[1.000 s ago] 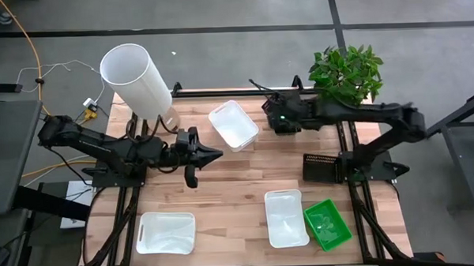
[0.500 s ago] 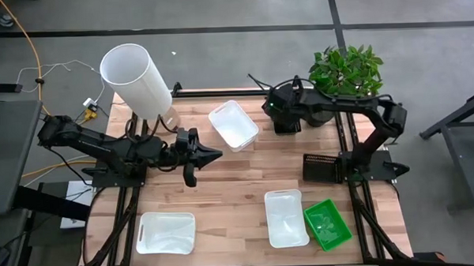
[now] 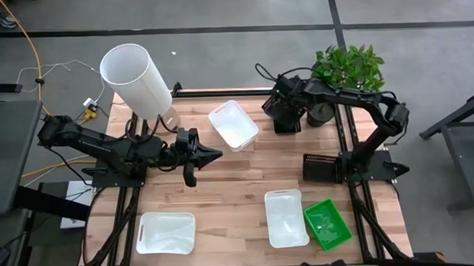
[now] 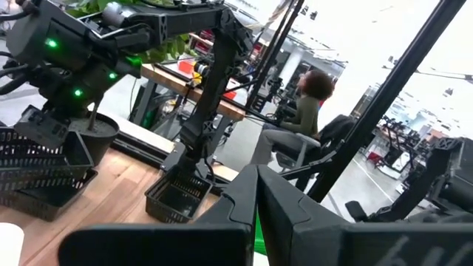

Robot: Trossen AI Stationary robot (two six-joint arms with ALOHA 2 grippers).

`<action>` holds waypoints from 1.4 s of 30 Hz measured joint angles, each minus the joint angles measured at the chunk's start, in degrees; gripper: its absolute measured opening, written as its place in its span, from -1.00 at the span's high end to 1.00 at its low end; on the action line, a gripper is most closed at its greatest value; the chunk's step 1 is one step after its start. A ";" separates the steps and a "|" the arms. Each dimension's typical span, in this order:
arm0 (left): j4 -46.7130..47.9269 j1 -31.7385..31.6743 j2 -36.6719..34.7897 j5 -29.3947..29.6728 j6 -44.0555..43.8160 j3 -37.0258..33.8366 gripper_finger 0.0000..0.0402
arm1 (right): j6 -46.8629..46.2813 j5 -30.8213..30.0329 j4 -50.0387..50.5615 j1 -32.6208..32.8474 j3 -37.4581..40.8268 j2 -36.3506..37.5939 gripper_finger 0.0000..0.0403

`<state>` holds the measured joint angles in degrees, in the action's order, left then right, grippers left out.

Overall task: Stack baskets by color
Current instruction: Stack the bottom left black bin on top of the top black bin

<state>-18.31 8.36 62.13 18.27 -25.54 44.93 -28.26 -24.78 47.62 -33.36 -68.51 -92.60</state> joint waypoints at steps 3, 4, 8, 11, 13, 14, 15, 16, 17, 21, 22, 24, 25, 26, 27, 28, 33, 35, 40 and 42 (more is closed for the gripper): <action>-0.01 -0.01 0.00 -0.34 -0.02 0.00 1.00 | 1.44 0.96 -0.22 -0.96 0.00 0.00 0.00; 0.00 -0.01 0.00 -0.34 -0.02 0.00 1.00 | 1.62 1.01 -0.23 -1.32 0.00 0.00 0.00; 0.00 -0.02 0.02 -0.36 -0.02 0.00 1.00 | 1.73 3.80 -0.24 -2.62 0.00 0.00 0.01; 0.00 -0.01 0.02 -0.37 -0.02 0.00 1.00 | 1.53 4.09 -0.23 -2.76 0.00 0.00 0.07; 0.00 -0.02 0.02 -0.43 -0.30 0.00 1.00 | 1.52 4.97 -0.23 -2.76 0.00 0.00 0.15; 0.00 -0.02 0.02 -0.43 -0.67 0.00 1.00 | 1.37 5.34 -0.25 -2.75 0.00 0.00 0.20; 0.00 -0.02 0.02 -0.47 -0.84 0.00 1.00 | 1.24 5.53 -0.26 -2.71 0.00 0.00 0.26; 0.00 -0.02 0.02 -0.72 -0.85 0.00 1.00 | 1.07 5.75 -0.30 -2.65 0.00 0.00 0.31; 0.00 -0.02 0.02 -1.13 -0.86 0.00 1.00 | 0.87 5.85 -0.29 -2.60 0.00 0.00 0.36; 0.00 0.00 0.02 -2.47 -0.87 0.00 1.00 | 0.69 5.95 -0.27 -2.60 0.00 0.00 0.53; 0.00 0.00 0.02 -2.67 -0.87 0.00 1.00 | 0.70 6.19 -0.28 -2.61 0.00 0.00 0.56; 0.00 0.00 0.02 -2.68 -0.87 0.00 1.00 | 0.69 6.36 -0.27 -2.60 0.00 -0.02 0.63; 0.00 -0.01 0.02 -2.68 -0.87 0.00 1.00 | 0.69 6.37 -0.27 -2.60 0.00 -0.02 0.66; 0.00 -0.02 0.02 -2.68 -0.86 0.00 1.00 | 0.69 6.39 -0.27 -2.60 0.00 -0.02 0.70; 0.00 -0.02 0.02 -2.68 -0.87 0.01 1.00 | 0.69 6.55 -0.27 -2.60 0.00 -0.02 0.74; 0.00 0.00 0.02 -2.68 -0.87 0.02 1.00 | 0.69 6.86 -0.27 -2.60 0.00 -0.02 0.79; 0.00 -0.02 0.02 -2.69 -0.87 0.02 1.00 | 0.64 7.91 -0.28 -2.58 0.00 -0.02 0.98; 0.00 -0.01 0.02 -2.70 -0.87 0.02 1.00 | -0.08 8.10 -0.19 -2.58 0.00 -0.02 0.97; 0.00 -0.02 0.02 -2.72 -0.87 0.02 1.00 | -1.51 8.45 0.29 -2.43 0.00 0.17 0.99; 0.00 -0.02 0.02 -2.73 -0.87 0.02 1.00 | -2.87 8.49 0.43 -2.21 0.00 0.90 0.99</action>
<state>-18.31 8.34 62.15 15.54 -26.41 44.95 -31.13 -16.29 48.05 -35.57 -68.51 -91.70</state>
